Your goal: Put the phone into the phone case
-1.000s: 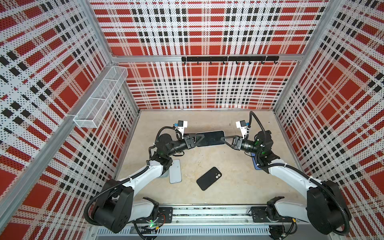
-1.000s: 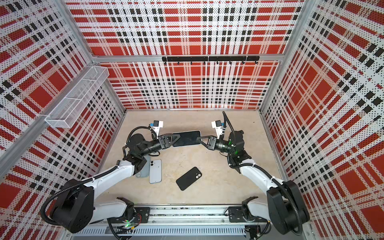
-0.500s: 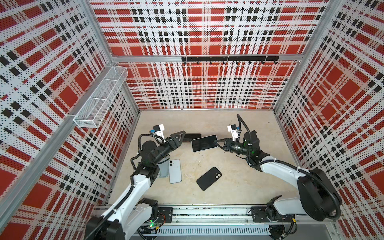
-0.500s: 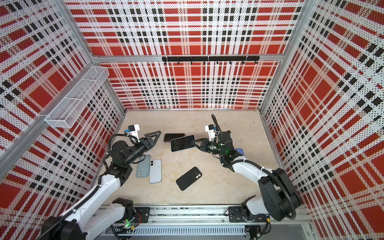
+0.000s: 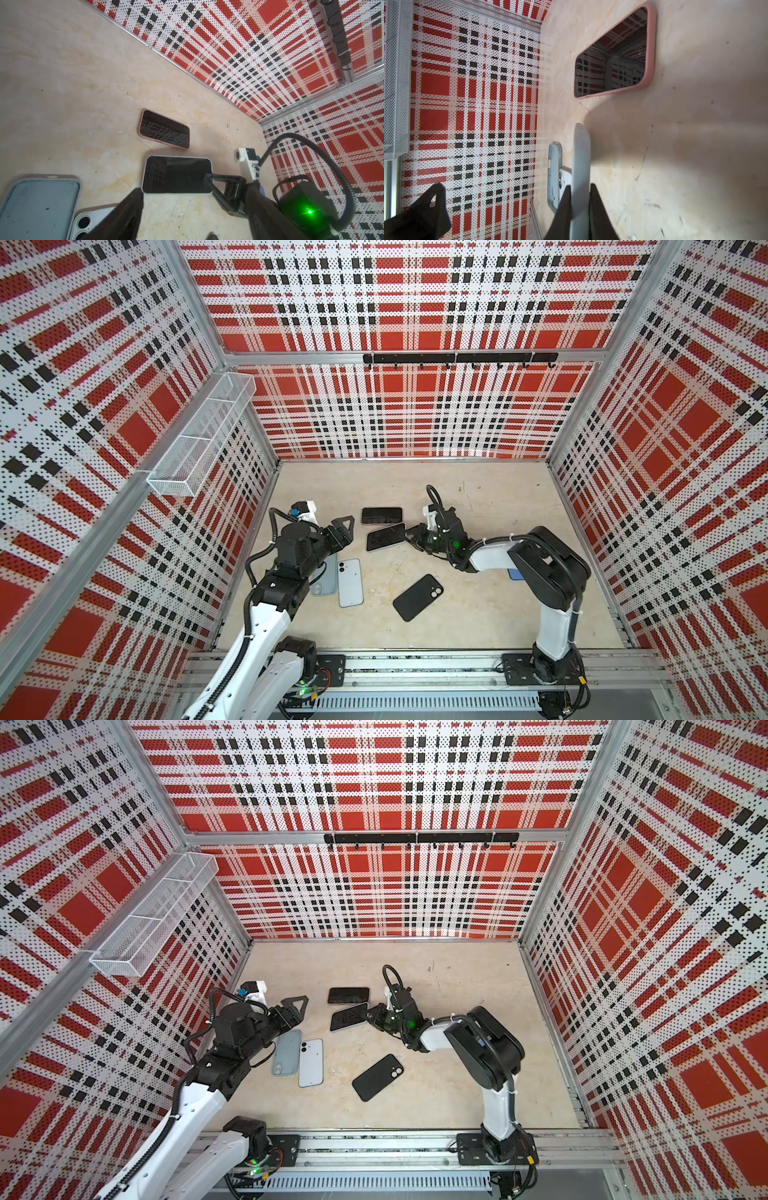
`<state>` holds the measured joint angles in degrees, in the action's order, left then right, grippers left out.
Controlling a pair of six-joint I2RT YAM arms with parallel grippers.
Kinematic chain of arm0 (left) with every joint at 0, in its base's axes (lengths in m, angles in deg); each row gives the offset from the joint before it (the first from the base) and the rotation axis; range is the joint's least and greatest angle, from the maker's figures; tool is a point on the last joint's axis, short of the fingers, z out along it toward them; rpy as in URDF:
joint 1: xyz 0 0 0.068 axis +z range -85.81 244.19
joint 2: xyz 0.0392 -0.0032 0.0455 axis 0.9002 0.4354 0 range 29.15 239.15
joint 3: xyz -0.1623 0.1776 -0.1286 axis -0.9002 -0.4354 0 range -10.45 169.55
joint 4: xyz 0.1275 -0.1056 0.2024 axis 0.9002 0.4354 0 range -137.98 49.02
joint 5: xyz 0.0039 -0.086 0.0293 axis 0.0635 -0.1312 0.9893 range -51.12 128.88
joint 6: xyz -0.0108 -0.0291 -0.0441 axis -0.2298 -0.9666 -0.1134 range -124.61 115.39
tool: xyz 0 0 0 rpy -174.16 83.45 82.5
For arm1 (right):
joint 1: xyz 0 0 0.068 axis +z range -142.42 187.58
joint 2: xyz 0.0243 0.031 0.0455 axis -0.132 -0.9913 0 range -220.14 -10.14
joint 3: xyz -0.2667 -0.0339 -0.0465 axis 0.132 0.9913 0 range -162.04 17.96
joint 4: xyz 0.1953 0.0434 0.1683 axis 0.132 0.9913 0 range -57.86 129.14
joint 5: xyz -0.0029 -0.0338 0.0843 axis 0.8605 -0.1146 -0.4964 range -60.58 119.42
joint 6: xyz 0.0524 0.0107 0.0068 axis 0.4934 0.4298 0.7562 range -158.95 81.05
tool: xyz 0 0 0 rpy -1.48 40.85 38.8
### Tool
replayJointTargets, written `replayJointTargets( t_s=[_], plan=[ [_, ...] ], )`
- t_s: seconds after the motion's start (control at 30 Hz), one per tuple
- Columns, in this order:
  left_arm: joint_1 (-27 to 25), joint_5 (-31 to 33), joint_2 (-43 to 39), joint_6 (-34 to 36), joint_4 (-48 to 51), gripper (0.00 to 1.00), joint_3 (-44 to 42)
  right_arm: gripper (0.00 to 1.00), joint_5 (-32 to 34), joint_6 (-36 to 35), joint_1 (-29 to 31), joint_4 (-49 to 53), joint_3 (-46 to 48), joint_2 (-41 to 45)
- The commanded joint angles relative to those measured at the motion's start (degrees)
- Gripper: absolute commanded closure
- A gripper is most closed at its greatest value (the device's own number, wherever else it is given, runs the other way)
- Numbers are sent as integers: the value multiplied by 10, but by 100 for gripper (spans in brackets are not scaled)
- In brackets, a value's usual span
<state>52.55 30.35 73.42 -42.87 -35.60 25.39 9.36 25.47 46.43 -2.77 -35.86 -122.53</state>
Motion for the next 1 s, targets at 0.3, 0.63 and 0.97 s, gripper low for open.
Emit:
replayJointTargets(
  t_s=[0.3, 0.63, 0.97],
  plan=[
    [-16, 25, -8, 38, 31, 18, 7, 100, 39, 104, 9, -128, -46, -112],
    [-20, 27, -2, 49, 40, 18, 20, 94, 59, 82, 2, -100, -11, -102],
    [-21, 18, 3, 50, 43, 18, 24, 83, 59, 85, -7, -106, 22, -96]
  ],
)
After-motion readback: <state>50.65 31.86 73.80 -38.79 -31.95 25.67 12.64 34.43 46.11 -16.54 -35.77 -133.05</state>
